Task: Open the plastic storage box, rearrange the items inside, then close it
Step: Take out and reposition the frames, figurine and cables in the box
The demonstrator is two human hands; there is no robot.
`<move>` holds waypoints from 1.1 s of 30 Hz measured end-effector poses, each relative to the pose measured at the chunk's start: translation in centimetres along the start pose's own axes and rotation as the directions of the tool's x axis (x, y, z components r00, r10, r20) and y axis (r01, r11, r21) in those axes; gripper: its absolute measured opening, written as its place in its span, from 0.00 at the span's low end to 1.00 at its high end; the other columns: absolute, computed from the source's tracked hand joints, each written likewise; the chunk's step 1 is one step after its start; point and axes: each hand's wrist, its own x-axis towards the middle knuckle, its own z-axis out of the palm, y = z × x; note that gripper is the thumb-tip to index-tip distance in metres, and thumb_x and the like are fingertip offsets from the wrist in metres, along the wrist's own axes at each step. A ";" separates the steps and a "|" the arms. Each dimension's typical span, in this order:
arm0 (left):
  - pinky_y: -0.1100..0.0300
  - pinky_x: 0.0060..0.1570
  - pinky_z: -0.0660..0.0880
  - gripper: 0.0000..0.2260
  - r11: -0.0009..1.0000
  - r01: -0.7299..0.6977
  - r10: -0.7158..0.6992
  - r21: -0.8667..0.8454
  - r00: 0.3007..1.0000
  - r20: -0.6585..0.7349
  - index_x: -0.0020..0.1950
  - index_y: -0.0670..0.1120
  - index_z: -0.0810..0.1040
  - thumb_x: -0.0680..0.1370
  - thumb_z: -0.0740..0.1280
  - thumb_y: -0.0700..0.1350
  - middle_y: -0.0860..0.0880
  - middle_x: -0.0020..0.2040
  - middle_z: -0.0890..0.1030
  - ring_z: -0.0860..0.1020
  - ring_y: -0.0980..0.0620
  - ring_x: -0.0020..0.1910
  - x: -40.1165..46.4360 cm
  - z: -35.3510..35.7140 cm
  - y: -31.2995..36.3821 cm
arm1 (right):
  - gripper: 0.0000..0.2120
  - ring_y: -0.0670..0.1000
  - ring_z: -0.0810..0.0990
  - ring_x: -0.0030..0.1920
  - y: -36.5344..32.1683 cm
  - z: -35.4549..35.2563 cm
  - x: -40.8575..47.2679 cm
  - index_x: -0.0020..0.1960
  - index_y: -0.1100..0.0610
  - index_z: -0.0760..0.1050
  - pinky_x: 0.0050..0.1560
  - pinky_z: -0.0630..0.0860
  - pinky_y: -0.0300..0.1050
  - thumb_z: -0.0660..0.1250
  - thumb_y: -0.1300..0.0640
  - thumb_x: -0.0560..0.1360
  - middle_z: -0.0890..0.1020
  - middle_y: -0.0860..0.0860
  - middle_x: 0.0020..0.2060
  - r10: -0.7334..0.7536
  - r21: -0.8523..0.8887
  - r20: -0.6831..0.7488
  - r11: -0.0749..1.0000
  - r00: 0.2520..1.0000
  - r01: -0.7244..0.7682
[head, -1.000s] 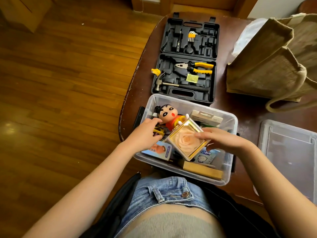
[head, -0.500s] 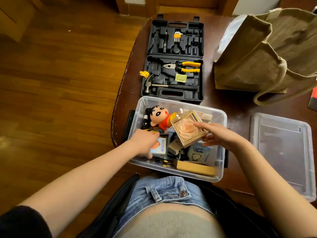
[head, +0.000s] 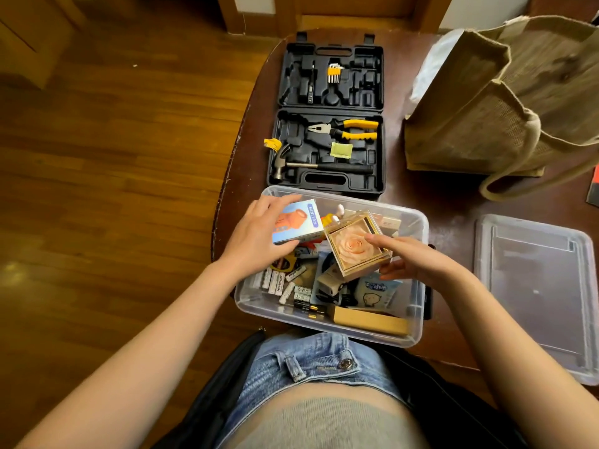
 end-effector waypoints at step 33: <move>0.37 0.70 0.52 0.44 0.963 -0.177 0.133 0.205 0.969 0.210 0.73 0.69 0.54 0.60 0.68 0.73 0.56 0.77 0.38 0.41 0.45 0.76 1.6 2.5 3.0 | 0.07 0.53 0.80 0.47 1.4 3.2 0.8 0.52 0.56 0.76 0.41 0.76 0.44 0.65 0.62 0.74 0.81 0.52 0.48 -0.155 -0.981 -0.162 0.129 0.975 -0.142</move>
